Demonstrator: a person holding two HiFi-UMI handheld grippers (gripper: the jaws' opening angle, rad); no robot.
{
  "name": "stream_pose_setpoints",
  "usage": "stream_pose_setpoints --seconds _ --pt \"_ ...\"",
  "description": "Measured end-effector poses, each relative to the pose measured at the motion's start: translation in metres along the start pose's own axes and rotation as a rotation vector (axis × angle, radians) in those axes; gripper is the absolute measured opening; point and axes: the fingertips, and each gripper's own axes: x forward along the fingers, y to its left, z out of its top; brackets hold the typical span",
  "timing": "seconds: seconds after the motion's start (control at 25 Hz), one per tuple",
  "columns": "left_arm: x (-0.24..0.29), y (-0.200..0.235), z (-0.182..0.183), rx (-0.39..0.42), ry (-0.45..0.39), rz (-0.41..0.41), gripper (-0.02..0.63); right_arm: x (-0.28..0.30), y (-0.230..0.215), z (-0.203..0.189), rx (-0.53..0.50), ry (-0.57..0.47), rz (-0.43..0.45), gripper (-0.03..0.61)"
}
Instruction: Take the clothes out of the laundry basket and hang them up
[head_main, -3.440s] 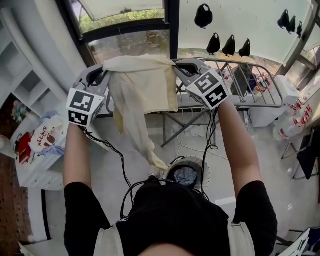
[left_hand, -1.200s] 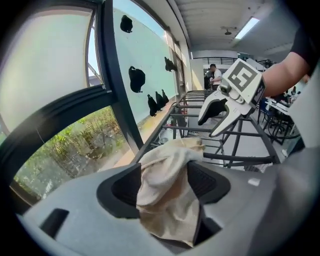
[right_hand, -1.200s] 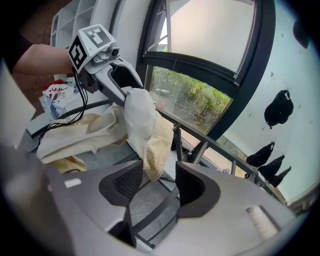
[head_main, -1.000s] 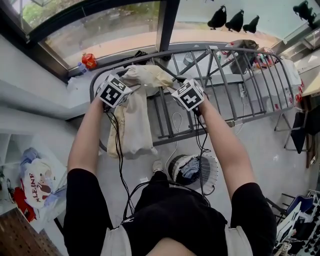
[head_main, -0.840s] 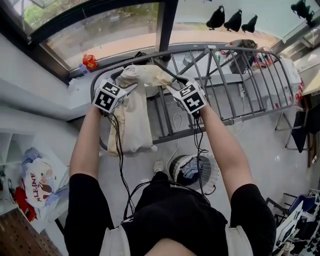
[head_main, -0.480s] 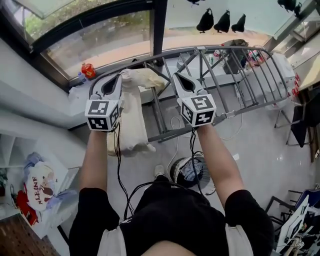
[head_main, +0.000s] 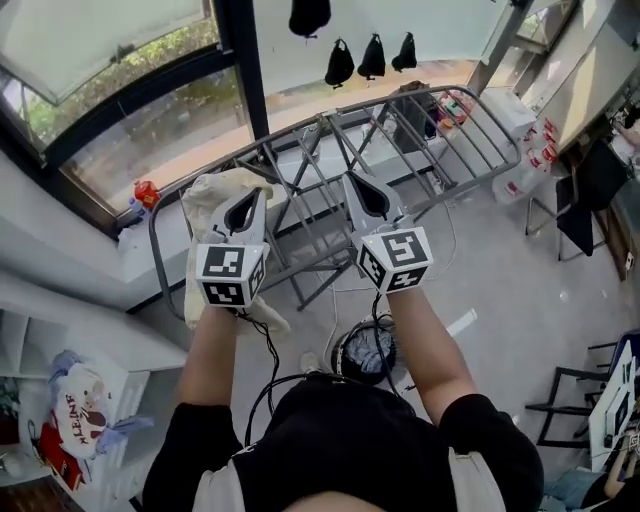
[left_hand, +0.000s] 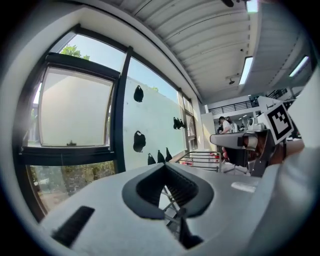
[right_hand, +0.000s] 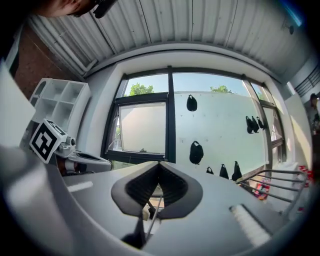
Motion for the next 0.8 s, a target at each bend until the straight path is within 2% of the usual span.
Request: stream_pose_setpoints --seconds 0.28,0.52,0.8 --pt "0.017 -0.130 0.028 0.014 -0.062 -0.187 0.005 -0.126 -0.078 0.011 -0.020 -0.014 -0.205 0.011" --pt "0.022 -0.249 0.035 0.029 -0.070 -0.344 0.005 -0.252 -0.138 0.016 -0.040 -0.001 -0.390 0.011" --pt "0.016 -0.388 0.043 -0.004 -0.079 -0.520 0.006 -0.396 -0.182 0.023 -0.092 0.030 -0.622 0.011"
